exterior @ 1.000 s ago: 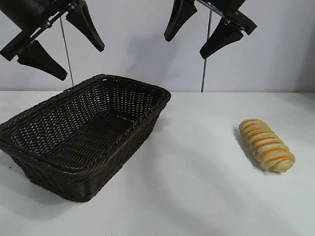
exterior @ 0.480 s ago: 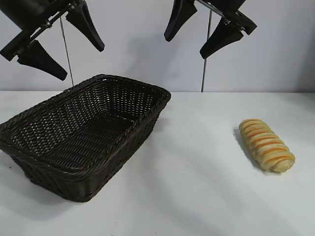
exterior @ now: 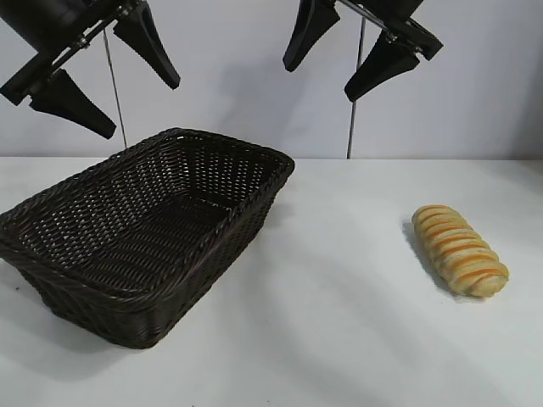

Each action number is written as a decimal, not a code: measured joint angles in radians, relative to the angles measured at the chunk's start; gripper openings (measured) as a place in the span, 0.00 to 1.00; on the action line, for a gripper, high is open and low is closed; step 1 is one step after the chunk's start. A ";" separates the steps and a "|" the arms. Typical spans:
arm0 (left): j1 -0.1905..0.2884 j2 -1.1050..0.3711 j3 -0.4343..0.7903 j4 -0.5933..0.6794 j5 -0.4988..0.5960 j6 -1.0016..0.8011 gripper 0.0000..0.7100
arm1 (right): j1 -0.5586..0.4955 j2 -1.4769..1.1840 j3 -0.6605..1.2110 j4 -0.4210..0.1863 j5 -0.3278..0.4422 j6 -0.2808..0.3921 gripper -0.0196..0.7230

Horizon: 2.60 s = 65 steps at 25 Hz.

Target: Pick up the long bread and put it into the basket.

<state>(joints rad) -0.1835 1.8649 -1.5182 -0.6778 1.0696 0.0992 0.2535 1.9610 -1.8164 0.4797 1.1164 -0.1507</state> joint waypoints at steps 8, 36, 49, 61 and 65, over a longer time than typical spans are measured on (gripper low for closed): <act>0.000 0.000 -0.013 0.002 0.120 -0.001 0.85 | 0.000 0.000 0.000 -0.001 0.003 0.000 0.82; -0.056 -0.503 0.482 0.221 -0.134 -0.604 0.85 | 0.000 0.000 0.000 -0.013 0.021 0.000 0.82; -0.056 -0.505 0.497 0.378 -0.197 -0.960 0.85 | 0.000 0.000 0.000 -0.013 0.021 0.000 0.82; -0.149 -0.509 0.673 0.431 -0.286 -1.110 0.85 | 0.000 0.000 0.000 -0.014 0.019 0.000 0.82; -0.151 -0.509 0.692 0.431 -0.340 -1.118 0.85 | 0.000 0.000 0.000 -0.014 0.019 0.000 0.82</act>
<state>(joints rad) -0.3343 1.3558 -0.8261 -0.2464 0.7300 -1.0187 0.2535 1.9610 -1.8164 0.4652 1.1358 -0.1507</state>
